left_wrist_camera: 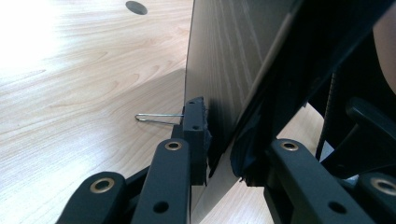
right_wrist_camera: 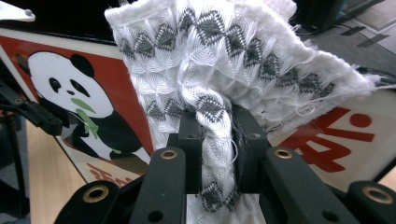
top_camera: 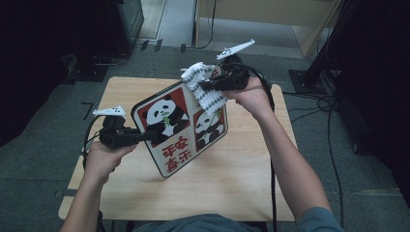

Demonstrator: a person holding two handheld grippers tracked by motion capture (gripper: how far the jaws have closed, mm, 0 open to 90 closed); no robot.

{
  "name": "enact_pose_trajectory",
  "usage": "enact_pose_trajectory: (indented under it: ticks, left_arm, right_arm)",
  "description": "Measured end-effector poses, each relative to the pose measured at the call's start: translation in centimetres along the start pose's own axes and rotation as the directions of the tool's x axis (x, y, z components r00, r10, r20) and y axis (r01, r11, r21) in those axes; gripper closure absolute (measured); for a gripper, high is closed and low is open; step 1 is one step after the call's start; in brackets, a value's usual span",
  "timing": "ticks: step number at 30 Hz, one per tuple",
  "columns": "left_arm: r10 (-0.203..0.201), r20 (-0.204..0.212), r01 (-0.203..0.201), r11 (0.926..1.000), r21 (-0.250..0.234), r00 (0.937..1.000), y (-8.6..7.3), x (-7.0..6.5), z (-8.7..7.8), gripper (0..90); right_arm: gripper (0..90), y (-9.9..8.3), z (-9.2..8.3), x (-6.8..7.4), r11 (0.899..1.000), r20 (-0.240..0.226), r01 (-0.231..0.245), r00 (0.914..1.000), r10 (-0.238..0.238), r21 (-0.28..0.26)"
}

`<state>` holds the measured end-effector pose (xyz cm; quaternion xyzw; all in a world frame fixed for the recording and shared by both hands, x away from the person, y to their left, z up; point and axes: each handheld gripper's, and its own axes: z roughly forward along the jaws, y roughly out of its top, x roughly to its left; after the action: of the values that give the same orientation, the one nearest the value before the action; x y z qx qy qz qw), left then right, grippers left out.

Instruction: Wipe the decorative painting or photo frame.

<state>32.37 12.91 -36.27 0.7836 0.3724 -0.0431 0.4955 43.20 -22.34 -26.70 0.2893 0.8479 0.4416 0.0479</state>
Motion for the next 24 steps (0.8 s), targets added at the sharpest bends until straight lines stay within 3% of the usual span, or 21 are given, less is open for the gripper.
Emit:
enact_pose_trajectory:
  ticks: [10,24]
  left_arm:
    - [-0.002,0.012,0.002,1.0000,0.002,0.9999,0.0,0.1,0.0,76.2]
    - [-0.001,0.013,0.001,1.0000,0.002,0.9999,0.0,0.1,0.0,76.2]
  right_arm:
    - [77.2,-0.9,0.3,-0.5,1.000,-0.017,-0.012,0.9998,0.012,-0.009]
    - [77.2,-2.8,1.1,-0.8,0.999,-0.022,-0.028,0.9993,0.029,0.020]
